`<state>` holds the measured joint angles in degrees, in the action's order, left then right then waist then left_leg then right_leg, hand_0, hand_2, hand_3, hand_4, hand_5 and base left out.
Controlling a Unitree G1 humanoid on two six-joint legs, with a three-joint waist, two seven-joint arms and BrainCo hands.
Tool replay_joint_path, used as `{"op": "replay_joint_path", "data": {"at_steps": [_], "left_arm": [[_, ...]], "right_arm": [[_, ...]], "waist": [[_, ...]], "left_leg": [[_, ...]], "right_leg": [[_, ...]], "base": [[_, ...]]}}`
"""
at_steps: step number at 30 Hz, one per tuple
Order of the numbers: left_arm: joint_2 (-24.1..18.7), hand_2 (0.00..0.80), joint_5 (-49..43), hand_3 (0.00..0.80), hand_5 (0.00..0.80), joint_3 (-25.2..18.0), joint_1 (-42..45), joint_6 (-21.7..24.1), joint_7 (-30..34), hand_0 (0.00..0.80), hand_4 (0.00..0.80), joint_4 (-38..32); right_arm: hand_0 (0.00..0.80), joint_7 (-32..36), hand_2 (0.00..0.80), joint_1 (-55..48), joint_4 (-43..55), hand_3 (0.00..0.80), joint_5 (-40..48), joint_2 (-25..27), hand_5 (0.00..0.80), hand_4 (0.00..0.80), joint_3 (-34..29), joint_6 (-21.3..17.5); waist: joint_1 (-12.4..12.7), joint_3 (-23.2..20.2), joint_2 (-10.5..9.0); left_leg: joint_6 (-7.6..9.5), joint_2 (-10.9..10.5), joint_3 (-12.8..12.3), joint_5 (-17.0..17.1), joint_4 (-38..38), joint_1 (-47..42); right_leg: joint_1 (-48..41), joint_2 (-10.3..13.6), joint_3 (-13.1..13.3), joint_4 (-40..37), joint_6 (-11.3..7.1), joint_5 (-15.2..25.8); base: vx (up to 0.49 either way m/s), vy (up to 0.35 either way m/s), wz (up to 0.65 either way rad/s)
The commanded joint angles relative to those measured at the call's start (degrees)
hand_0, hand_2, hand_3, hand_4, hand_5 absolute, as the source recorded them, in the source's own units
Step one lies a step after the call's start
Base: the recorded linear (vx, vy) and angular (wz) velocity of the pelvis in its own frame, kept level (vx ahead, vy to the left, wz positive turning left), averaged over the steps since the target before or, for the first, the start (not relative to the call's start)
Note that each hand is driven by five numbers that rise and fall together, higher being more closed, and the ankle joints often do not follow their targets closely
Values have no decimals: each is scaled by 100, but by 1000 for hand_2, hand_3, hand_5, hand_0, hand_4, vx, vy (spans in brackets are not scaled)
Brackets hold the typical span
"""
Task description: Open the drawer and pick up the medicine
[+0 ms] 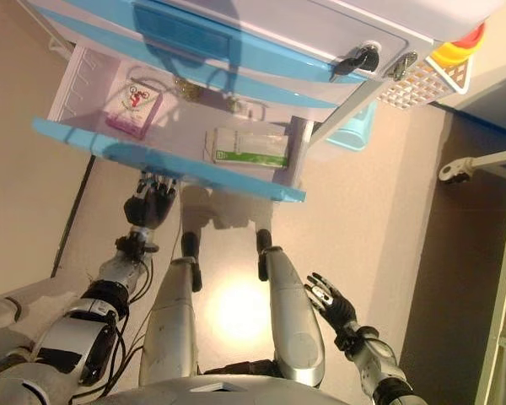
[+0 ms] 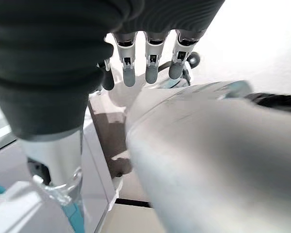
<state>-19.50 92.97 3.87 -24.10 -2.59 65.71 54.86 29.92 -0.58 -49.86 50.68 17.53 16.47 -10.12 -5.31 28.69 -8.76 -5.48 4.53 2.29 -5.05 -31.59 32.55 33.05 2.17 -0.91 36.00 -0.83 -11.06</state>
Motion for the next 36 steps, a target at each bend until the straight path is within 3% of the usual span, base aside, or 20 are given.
{"op": "replay_joint_path", "data": {"at_steps": [1,14,23,24,25,26,27,28,34,35,36], "left_arm": [[2,800,-178,800,800,-347,456,274,410,800,800,-203],[280,800,-276,800,800,-469,1396,210,420,800,800,-79],[287,797,-103,797,797,-677,1819,-142,-328,797,797,200],[274,533,-209,533,533,-701,1823,-188,-477,533,533,267],[260,417,-308,417,417,-696,1821,-268,-628,417,417,326],[252,433,-433,433,433,-703,1811,-289,-888,433,433,417],[237,351,-528,351,351,-699,1766,-362,-1002,351,351,562],[218,0,-798,0,0,-654,1752,-488,-1315,0,0,631],[79,0,-1235,0,0,-561,1476,-502,-2171,0,0,1122],[52,0,-1359,0,0,-530,1437,-459,-2495,0,0,1202],[-9,0,-1344,0,0,-527,1336,-520,-2810,0,0,1332]], "right_arm": [[0,-91,0,-437,440,0,113,94,0,0,-62,-28],[0,-158,0,-388,506,0,54,101,0,0,-258,-11],[0,20,0,-390,289,0,47,95,0,0,-392,-171],[0,81,0,-396,221,0,56,90,0,0,-409,-201],[0,128,0,-391,172,0,62,97,0,0,-419,-216],[0,174,0,-386,129,0,35,102,0,0,-436,-221],[0,178,0,-362,102,0,-9,97,0,0,-455,-203],[0,204,0,-342,65,0,-26,107,0,0,-463,-201],[0,258,0,-335,-52,0,-215,183,0,0,-549,-100],[0,270,0,-346,-77,0,-227,208,0,0,-535,-87],[0,300,0,-326,-115,0,-244,221,0,0,-540,-90]], "waist": [[68,-283,-71],[306,-183,52],[442,-135,106],[453,-130,100],[455,-131,99],[450,-131,102],[434,-140,101],[424,-144,104],[290,-250,142],[279,-264,159],[250,-285,146]], "left_leg": [[631,-459,-423,-497,-357,191],[624,-545,-375,-382,-140,69],[617,-565,-324,-362,-165,109],[628,-571,-312,-367,-183,114],[627,-572,-303,-364,-189,120],[621,-568,-300,-366,-203,120],[632,-566,-303,-368,-218,113],[635,-562,-308,-368,-245,128],[645,-542,-339,-357,-352,142],[632,-531,-320,-543,-436,68],[654,-537,-343,-358,-392,140]], "right_leg": [[-51,-156,-1,-720,-175,823],[-155,-52,-200,-728,-175,738],[-153,-33,-339,-590,-131,624],[-136,-39,-351,-535,-127,601],[-125,-45,-360,-510,-124,593],[-124,-51,-360,-488,-126,582],[-121,-44,-364,-461,-126,578],[-106,-42,-366,-436,-117,578],[-60,-40,-331,-345,-101,569],[-122,-54,-299,-255,-138,404],[-53,-40,-316,-313,-104,564]], "base": [[-10,2,4],[-2,4,3],[-6,-1,5],[0,-17,4],[0,0,0],[0,0,0],[13,12,3],[0,0,0],[47,55,0],[43,45,-2],[34,44,-2]]}}
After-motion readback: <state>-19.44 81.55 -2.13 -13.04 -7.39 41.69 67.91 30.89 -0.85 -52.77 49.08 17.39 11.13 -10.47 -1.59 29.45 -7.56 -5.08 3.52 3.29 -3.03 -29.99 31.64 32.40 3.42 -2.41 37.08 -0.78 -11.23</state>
